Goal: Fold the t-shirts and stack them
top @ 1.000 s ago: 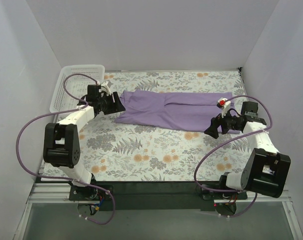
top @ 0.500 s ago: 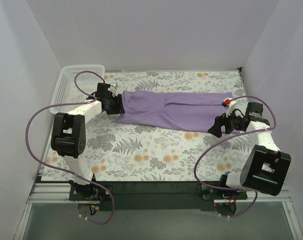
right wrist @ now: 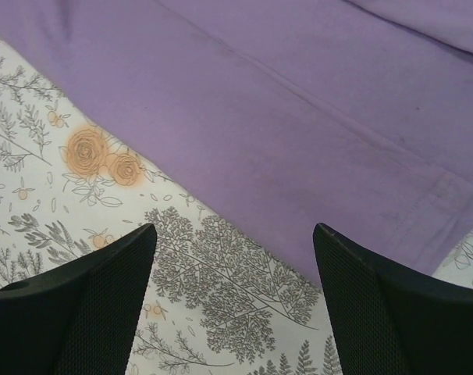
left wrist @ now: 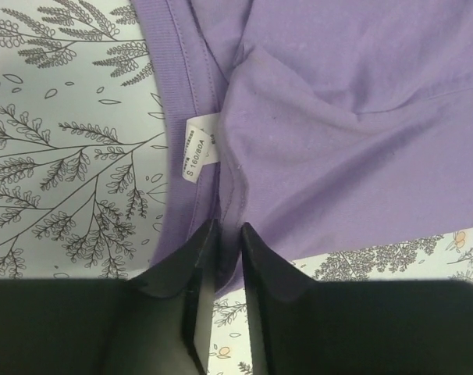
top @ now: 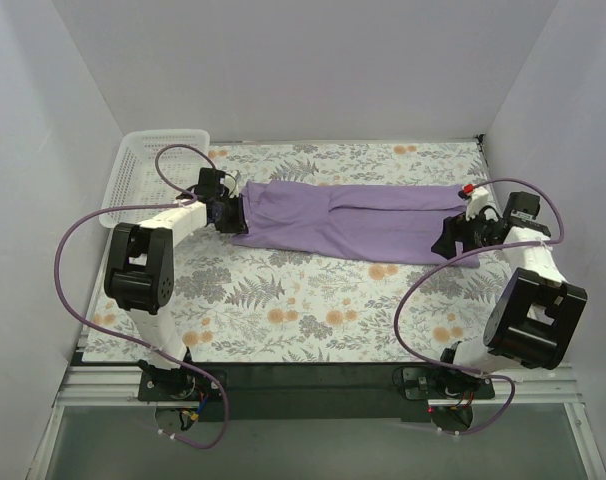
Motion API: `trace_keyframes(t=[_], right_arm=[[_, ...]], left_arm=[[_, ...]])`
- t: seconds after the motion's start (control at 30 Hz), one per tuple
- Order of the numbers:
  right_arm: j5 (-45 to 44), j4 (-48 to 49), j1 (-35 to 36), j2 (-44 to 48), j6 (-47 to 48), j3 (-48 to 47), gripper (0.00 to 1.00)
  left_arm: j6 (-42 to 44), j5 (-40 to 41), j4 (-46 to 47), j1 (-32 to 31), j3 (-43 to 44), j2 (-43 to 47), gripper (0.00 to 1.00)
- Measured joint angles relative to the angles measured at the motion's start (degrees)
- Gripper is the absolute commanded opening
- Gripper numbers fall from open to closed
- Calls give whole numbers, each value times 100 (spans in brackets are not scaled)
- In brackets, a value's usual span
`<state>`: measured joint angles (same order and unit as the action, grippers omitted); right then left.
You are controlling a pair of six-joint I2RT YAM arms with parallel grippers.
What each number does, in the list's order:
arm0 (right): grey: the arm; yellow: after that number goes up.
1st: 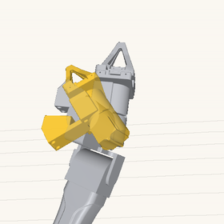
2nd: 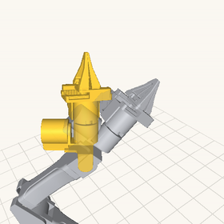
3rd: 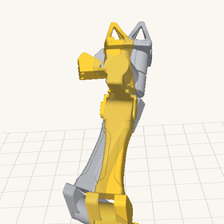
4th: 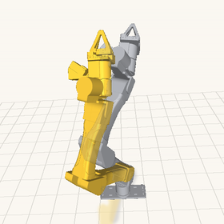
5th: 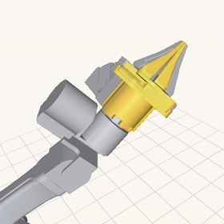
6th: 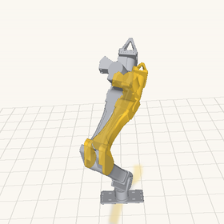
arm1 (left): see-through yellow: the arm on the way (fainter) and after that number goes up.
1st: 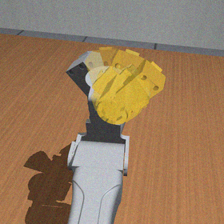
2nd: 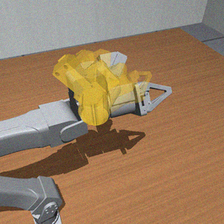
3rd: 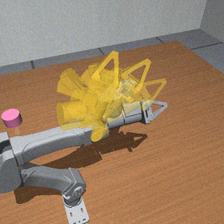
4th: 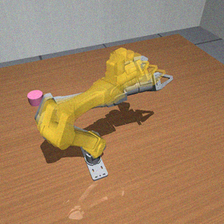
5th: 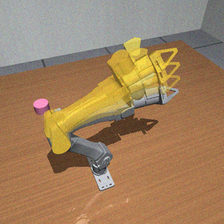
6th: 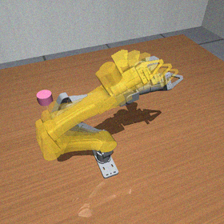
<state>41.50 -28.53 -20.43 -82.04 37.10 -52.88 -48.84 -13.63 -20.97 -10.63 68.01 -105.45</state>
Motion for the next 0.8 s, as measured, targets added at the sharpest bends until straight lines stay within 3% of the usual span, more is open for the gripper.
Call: trace_keyframes(t=[0.07, 0.1, 0.8], right_arm=[[-114, 0, -68, -129, -70, -125, 83], [-168, 0, -101, -192, -103, -192, 82], [-1274, 4, -710, -1871, -946, -1611, 55]], left_arm=[[2, -24, -7, 0, 0, 0, 1], [9, -33, -9, 0, 0, 0, 0], [68, -326, -258, -11, -92, 291, 0]])
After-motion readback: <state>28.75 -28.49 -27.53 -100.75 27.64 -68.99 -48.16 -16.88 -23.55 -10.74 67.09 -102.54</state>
